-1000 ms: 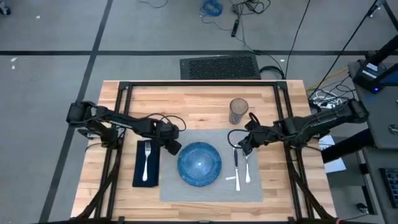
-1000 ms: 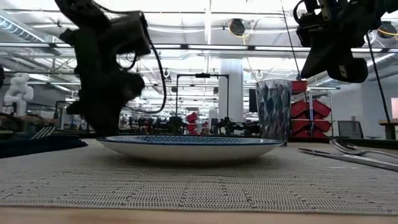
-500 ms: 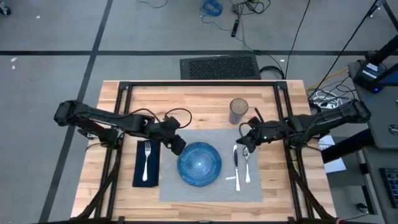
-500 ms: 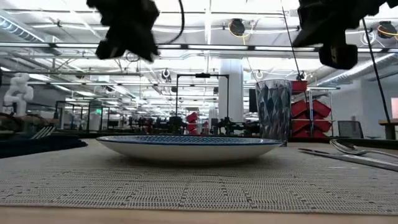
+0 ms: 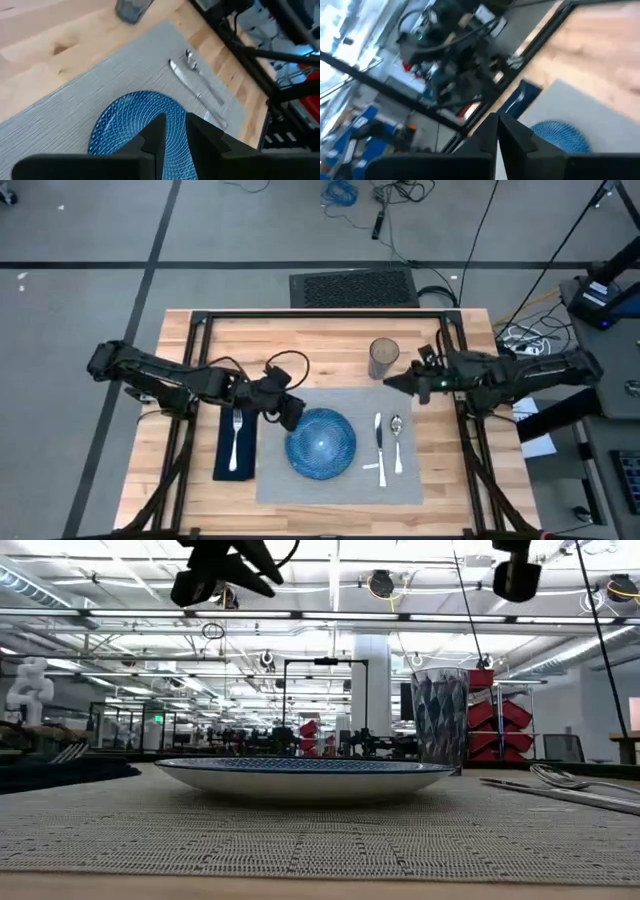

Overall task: Set table place
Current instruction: Adjust the blue transparent cup

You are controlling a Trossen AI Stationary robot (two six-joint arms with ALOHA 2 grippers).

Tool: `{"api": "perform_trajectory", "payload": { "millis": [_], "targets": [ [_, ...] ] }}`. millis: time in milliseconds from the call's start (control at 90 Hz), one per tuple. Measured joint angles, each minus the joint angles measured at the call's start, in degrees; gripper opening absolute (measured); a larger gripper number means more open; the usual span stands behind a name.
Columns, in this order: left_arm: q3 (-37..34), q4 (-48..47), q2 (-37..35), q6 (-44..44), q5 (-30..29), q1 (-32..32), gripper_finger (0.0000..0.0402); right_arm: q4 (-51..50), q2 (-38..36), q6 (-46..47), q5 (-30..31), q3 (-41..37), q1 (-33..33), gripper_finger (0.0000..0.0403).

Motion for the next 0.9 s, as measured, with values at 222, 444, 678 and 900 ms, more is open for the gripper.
{"api": "perform_trajectory", "payload": {
  "millis": [222, 444, 678, 900],
  "targets": [
    [0.02, -0.77, 0.04, 1.73, -1.22, 0.15, 0.006, -31.27, 8.01, -8.51, -0.93, 15.19, -10.78, 0.0],
    [0.02, -1.4, 0.04, 4.75, -1.34, 0.15, 0.006, -55.03, 22.85, -31.83, -2.56, 34.04, -17.8, 0.0002],
    [0.02, -6.58, 0.04, 4.37, -1.34, 0.15, 0.006, -59.09, 29.53, -46.05, -8.34, 38.52, -20.01, 0.008],
    [0.02, -8.34, 0.05, 4.66, -1.34, 0.15, 0.006, -59.49, 33.38, -48.46, -8.36, 38.54, -21.82, 0.0183]
  ]
}}
